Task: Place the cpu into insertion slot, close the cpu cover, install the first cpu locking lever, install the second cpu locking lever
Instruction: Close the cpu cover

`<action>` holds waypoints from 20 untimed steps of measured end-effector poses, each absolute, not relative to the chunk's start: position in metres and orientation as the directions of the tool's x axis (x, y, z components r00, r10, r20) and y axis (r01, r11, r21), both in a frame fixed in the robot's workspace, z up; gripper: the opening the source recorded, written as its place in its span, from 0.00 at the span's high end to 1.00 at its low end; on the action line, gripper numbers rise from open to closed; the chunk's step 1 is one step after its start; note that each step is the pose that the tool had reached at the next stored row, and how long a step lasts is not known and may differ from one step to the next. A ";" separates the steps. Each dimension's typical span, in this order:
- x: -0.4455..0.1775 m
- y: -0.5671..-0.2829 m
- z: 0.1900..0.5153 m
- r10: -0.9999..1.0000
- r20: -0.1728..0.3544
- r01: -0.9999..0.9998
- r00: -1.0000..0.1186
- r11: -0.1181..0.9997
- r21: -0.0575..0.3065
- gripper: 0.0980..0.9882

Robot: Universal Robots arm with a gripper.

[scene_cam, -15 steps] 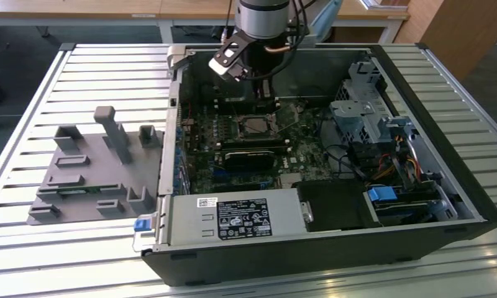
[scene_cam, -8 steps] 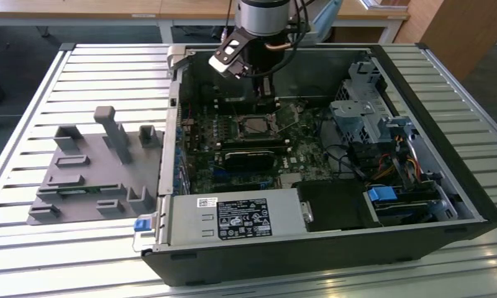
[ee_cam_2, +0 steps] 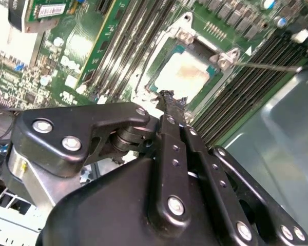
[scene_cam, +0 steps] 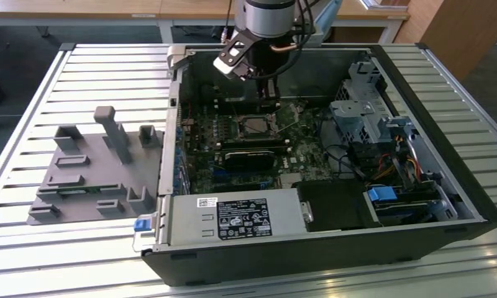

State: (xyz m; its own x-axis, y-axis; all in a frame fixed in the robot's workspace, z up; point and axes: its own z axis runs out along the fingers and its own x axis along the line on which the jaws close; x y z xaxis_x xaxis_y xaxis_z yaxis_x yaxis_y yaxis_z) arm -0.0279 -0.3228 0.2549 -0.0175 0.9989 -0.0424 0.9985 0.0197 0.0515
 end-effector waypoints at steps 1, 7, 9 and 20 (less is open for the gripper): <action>-0.025 -0.323 0.255 0.999 -0.042 0.998 -0.018 0.020 0.051 0.99; -0.014 -0.323 0.255 0.999 -0.042 0.999 -0.018 0.020 0.049 0.99; -0.014 -0.323 0.255 0.999 -0.043 0.999 -0.018 0.020 0.049 0.99; -0.014 -0.323 0.273 0.999 -0.042 0.999 -0.018 0.020 0.049 0.99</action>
